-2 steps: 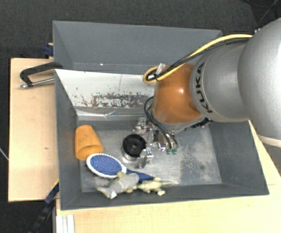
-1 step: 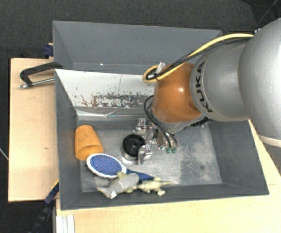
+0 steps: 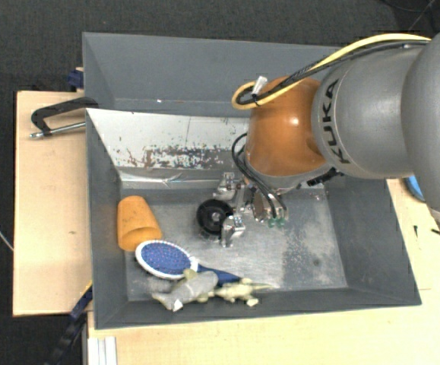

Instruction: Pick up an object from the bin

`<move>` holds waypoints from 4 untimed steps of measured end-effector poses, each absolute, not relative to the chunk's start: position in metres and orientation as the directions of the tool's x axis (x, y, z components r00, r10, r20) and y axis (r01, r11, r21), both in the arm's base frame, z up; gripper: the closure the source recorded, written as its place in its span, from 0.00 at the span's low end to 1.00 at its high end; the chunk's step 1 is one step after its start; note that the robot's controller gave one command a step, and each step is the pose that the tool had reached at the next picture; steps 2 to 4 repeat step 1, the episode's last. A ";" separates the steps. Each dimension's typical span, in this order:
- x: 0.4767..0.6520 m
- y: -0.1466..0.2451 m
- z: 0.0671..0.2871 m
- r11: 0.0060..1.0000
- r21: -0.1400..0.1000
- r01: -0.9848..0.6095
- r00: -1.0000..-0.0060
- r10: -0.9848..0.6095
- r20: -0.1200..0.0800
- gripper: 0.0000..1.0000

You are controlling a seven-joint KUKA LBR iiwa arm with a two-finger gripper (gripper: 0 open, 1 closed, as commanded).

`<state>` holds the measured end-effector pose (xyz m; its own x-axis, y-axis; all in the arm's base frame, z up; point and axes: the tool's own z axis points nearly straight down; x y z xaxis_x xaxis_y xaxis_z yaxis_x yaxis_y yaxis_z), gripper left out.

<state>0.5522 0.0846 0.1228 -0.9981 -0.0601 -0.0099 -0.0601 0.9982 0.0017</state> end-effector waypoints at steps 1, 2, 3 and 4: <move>0.554 0.085 0.166 0.998 0.002 -0.061 -0.998 -0.061 -0.010 1.00; 0.554 0.085 0.166 0.998 0.002 -0.061 -0.998 -0.061 -0.010 1.00; 0.554 0.085 0.166 0.998 0.002 -0.061 -0.998 -0.061 -0.010 1.00; 0.554 0.085 0.166 0.998 0.002 -0.061 -0.998 -0.061 -0.010 1.00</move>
Offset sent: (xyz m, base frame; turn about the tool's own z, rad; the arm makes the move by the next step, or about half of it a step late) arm -0.0001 -0.0001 0.0398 0.0000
